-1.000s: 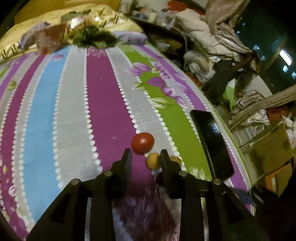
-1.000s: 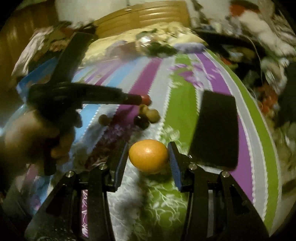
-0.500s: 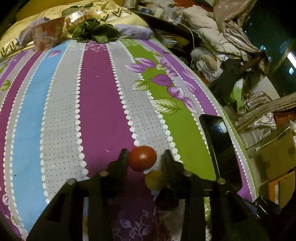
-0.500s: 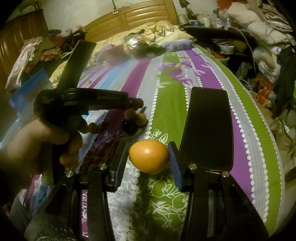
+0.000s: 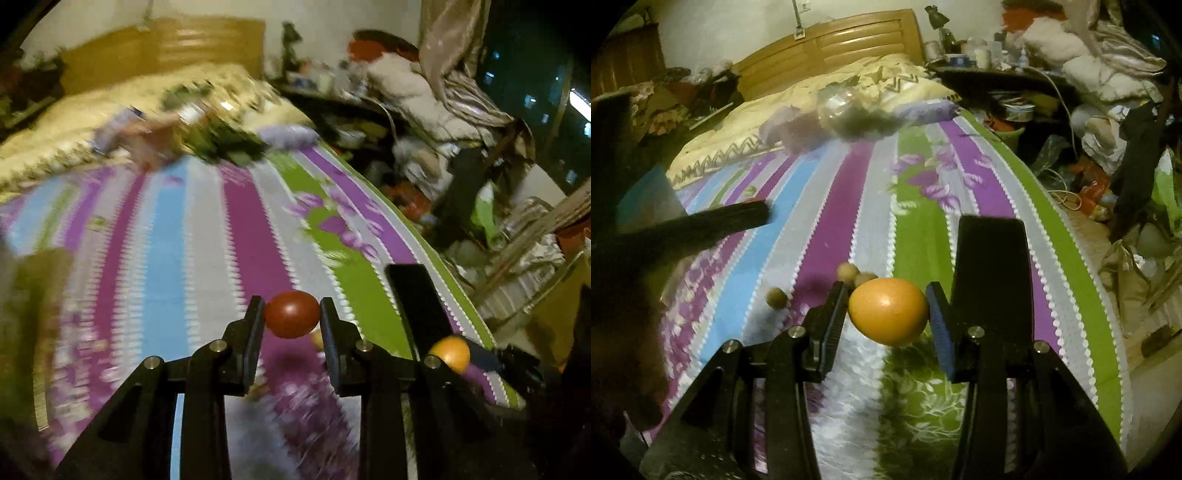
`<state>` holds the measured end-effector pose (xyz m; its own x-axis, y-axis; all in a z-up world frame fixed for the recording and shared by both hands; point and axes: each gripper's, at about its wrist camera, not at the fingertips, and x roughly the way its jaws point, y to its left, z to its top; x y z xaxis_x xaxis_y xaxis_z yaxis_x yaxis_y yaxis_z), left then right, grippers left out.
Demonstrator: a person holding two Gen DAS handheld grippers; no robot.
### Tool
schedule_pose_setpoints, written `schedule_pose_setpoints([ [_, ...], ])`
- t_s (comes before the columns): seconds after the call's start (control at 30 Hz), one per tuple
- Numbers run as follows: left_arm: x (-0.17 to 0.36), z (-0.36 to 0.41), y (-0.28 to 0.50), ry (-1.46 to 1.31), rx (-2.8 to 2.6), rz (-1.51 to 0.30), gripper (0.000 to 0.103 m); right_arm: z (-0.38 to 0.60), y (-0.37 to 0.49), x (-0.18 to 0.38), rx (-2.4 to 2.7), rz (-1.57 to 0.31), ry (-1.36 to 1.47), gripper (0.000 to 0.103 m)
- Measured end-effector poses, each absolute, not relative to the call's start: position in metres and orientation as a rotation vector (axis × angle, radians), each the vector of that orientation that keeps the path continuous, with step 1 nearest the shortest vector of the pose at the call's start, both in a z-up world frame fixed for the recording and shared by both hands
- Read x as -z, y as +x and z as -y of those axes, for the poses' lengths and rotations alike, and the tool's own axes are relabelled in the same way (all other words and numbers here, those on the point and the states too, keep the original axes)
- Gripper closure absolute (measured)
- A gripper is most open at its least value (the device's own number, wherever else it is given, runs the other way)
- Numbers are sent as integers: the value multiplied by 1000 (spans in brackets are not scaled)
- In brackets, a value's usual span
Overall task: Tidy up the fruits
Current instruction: 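Carry the red tomato and orange in both tools over the basket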
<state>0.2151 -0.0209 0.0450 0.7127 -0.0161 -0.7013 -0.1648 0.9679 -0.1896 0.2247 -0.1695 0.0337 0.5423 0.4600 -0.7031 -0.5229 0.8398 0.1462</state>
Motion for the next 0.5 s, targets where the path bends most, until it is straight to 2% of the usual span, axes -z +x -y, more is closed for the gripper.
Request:
schedule_pose_setpoints([
  [0.5, -132, -75, 76, -278, -357, -624, 73, 92, 171, -119, -691, -657, -150, 58],
])
